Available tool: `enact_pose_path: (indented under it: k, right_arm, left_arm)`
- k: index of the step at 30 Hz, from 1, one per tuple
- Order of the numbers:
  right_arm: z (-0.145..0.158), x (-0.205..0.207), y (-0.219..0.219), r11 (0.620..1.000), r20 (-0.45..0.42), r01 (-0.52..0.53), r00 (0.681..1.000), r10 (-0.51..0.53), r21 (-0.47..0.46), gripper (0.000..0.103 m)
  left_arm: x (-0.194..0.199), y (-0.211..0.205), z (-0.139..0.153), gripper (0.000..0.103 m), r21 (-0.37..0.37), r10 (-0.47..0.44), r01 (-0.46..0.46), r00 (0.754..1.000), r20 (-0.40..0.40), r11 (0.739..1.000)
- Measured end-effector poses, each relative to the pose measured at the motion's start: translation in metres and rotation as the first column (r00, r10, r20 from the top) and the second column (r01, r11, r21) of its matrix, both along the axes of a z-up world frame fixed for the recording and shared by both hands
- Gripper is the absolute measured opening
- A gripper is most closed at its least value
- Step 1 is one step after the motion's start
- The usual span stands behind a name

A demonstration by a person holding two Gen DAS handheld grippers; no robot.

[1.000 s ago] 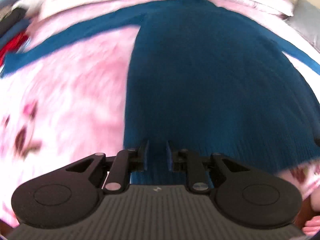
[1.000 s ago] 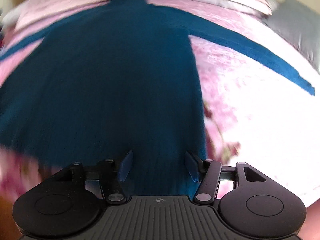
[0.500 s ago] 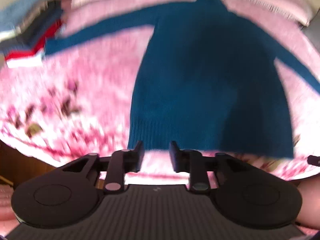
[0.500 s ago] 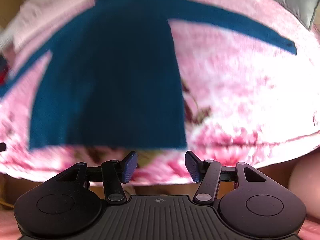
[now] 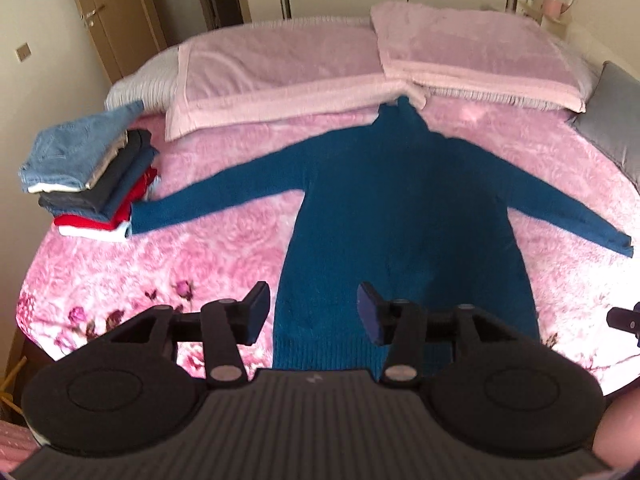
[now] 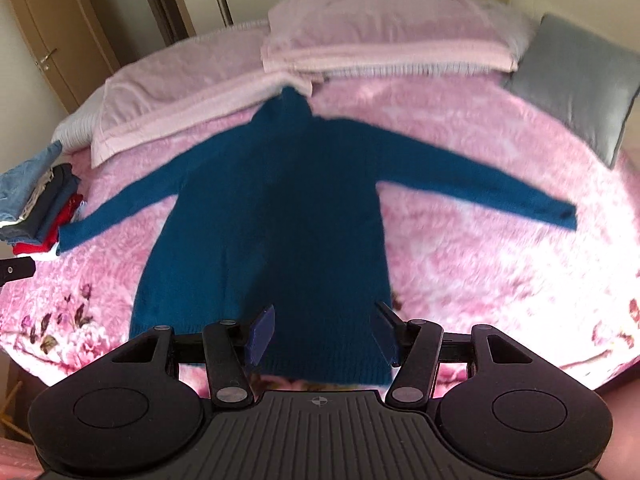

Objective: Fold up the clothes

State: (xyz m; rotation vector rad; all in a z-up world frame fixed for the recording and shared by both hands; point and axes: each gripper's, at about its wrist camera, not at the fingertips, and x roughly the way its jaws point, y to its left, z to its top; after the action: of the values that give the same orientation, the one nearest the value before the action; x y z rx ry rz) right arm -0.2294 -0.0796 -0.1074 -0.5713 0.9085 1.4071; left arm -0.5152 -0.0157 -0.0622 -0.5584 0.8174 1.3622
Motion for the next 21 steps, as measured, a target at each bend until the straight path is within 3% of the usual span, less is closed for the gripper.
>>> enact_pose_path:
  k: [9,21]
  right_arm:
    - [0.024,0.013,-0.016,0.999,-0.007,0.04,0.999,-0.04,0.021,0.057]
    - [0.037,0.012,-0.022,0.999,0.078,0.009,0.997,-0.005,-0.047,0.057]
  left_arm:
    - [0.009,-0.012,0.019,0.048,0.014,-0.031,0.031,1.0,-0.004,0.999]
    - [0.033,-0.014,0.03,0.057,-0.01,-0.071,0.071,0.997,-0.026,0.997]
